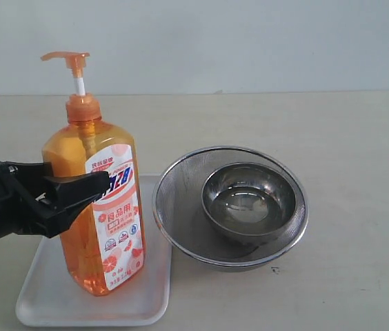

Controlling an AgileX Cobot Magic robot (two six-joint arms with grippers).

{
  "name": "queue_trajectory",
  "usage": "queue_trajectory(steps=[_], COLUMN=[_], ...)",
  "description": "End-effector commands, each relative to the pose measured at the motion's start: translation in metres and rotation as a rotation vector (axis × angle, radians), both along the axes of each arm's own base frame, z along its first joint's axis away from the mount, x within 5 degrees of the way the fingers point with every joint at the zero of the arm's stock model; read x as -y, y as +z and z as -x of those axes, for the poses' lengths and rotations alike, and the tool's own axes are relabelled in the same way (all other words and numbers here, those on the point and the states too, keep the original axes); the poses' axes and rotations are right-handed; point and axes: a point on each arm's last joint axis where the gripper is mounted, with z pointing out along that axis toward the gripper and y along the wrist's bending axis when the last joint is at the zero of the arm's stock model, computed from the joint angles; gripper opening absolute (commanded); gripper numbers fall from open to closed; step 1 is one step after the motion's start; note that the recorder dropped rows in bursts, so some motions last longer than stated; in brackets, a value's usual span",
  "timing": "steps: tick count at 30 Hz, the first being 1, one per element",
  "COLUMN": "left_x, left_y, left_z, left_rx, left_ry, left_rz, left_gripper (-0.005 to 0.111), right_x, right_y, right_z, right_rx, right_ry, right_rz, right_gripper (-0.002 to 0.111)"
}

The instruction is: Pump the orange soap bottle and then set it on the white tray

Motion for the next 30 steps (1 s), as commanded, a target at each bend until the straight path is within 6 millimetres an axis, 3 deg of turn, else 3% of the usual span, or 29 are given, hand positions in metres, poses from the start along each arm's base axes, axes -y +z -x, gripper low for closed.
queue_trajectory(steps=[1,10,16,24,30], left_x=[-0.006,-0.003,-0.003,-0.001,0.001], left_y=[0.0,0.002,-0.017,-0.021,-0.021], left_z=[-0.003,-0.005,-0.01,-0.013,-0.011], left_rx=[0.031,0.141,0.057,0.079,0.099], left_ry=[0.069,0.041,0.057,0.048,0.007], left_rz=[-0.038,-0.043,-0.056,-0.024,-0.048], left_gripper=[0.005,0.005,0.006,0.048,0.057], right_x=[0.0,0.0,0.0,0.0,0.0], right_y=[-0.001,-0.001,-0.001,-0.001,-0.001], right_z=[0.0,0.0,0.0,0.0,0.0], right_rx=[0.007,0.007,0.007,0.007,0.007], right_ry=[-0.001,-0.001,-0.001,-0.001,-0.001], right_rz=[0.005,0.005,0.005,0.005,0.005], right_gripper=[0.0,0.0,0.0,0.0,0.0])
